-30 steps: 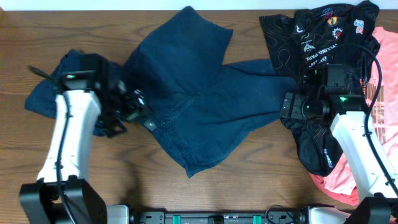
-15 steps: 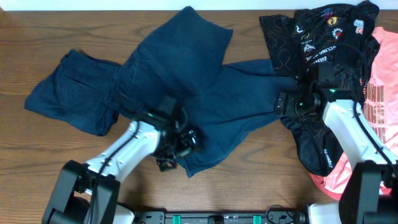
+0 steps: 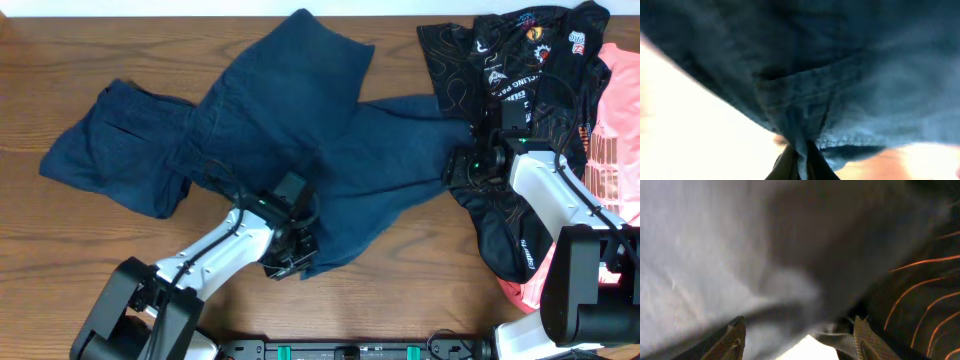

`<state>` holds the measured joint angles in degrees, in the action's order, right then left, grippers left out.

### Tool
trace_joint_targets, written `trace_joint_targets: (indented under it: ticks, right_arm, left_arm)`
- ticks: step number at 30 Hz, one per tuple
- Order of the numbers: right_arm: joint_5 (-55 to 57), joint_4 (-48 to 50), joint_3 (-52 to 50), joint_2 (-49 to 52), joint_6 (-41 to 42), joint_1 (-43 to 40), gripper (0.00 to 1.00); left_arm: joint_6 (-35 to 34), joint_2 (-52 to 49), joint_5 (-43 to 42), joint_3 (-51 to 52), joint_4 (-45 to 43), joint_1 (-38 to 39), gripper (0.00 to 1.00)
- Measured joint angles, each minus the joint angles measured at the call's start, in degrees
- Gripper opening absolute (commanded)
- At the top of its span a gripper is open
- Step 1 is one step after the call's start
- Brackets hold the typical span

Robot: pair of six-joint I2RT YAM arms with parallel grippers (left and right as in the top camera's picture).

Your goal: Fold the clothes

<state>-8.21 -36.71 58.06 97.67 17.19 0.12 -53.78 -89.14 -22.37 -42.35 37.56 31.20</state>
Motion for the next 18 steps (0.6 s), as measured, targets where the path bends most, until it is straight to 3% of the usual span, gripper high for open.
trace_joint_targets:
  ticks: [4,7,8,10,11,13,18]
  right_arm:
    - [-1.4,-1.9,0.0,0.0,0.4,0.0,0.65]
    - [-3.4,-3.9,0.0,0.0,0.5,0.1,0.71]
    - [-4.3,-4.9,0.0,0.0,0.7,0.2,0.74]
    - [-6.0,-7.1,0.0,0.0,1.0,0.8,0.84]
    - [-6.5,-8.1,0.0,0.0,1.3,1.2,0.88]
    - [-7.5,-11.1,0.0,0.0,2.6,2.5,0.93]
    - [-8.4,-12.7,-0.1,0.0,7.9,5.6,0.9]
  left_arm:
    - [2.4,0.3,2.9,0.0,5.8,-7.5,0.06]
    - [6.0,2.3,5.1,0.0,7.6,-15.5,0.1]
    - [7.6,3.5,5.7,0.0,7.9,-18.6,0.22]
    - [10.4,5.6,6.0,0.0,9.0,-23.1,0.6]
    - [11.6,7.0,5.6,0.0,10.3,-25.6,0.72]
    - [13.3,8.9,4.1,0.1,13.7,-28.3,0.82]
    - [15.0,12.3,-1.7,0.1,20.2,-29.5,0.82]
